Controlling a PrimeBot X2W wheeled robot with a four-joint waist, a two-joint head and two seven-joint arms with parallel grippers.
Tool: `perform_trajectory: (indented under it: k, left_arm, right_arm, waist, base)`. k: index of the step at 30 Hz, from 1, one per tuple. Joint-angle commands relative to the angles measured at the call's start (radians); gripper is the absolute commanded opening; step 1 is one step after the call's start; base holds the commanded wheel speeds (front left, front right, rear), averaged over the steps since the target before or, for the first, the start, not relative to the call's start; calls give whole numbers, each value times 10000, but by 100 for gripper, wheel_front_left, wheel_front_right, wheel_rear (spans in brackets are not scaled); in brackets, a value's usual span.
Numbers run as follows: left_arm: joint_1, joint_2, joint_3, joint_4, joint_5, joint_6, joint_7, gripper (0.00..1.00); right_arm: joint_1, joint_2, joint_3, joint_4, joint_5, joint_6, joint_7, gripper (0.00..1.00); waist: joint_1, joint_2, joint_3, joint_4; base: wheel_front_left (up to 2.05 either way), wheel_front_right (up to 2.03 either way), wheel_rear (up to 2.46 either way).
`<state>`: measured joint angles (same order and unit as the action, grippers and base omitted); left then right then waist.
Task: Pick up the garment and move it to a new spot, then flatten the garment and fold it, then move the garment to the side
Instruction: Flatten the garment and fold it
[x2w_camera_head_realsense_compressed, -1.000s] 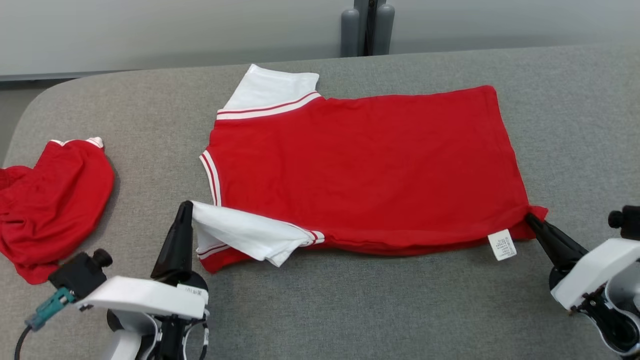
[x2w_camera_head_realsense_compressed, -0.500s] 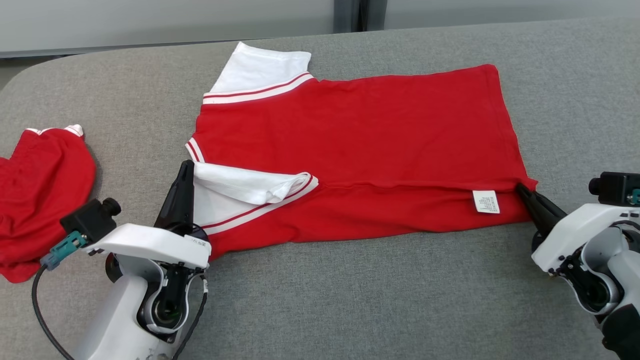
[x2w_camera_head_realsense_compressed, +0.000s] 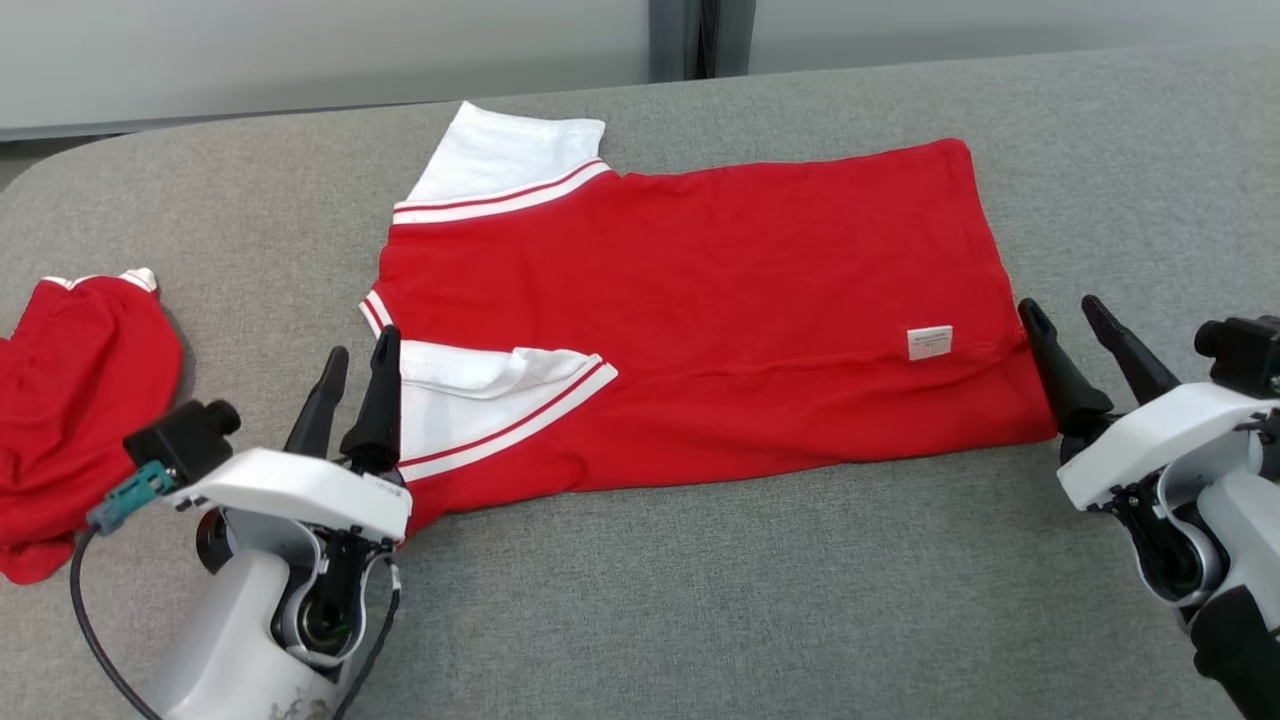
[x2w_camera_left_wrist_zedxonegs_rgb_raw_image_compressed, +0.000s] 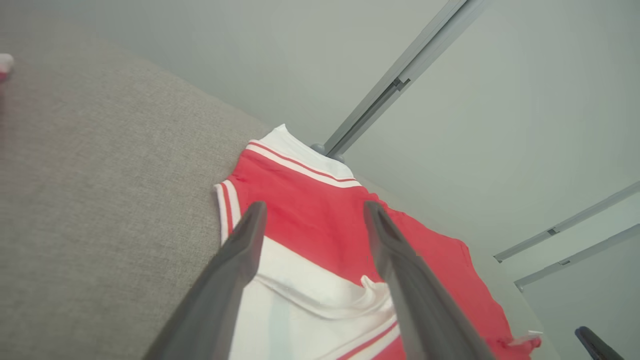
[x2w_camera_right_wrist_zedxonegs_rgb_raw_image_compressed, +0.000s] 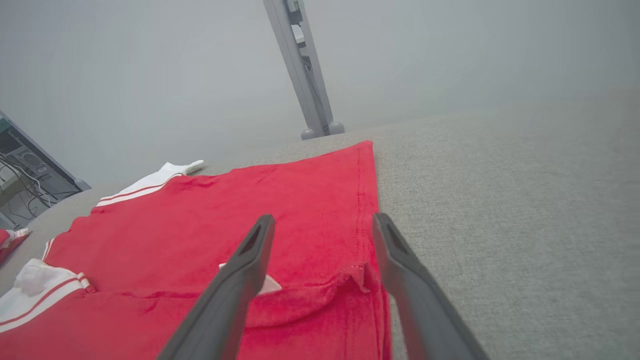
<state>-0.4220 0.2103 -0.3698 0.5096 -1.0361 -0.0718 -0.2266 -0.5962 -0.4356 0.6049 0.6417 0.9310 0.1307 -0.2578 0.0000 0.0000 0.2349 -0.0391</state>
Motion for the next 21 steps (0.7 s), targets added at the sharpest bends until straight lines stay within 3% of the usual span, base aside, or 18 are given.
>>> perform_trajectory:
  k: [1,6,14,21]
  left_arm:
    - [258,67,27,-77,105,93,-58,100]
    - [1075,215,-106,-642,325,635,-28,100]
    - [2301,340,-288,-1339,230,2055,843,100]
    - [2455,370,-439,-1325,156,2637,1467,99]
  right_arm:
    - [338,30,-40,-115,-111,1,-74,100]
    - [1196,10,-829,-869,-612,-1,-85,100]
    - [2200,308,-1588,-1520,-1121,-1,-89,100]
    - [2366,396,-1617,-1631,-1224,1,-90,100]
  waist:
    - [0,0,-71,-7]
    - [0,0,-222,26]
    - [0,0,-357,-7]
    - [0,0,-333,-103]
  base:
    - [0,0,0]
    - [0,0,0]
    - [0,0,0]
    - [0,0,0]
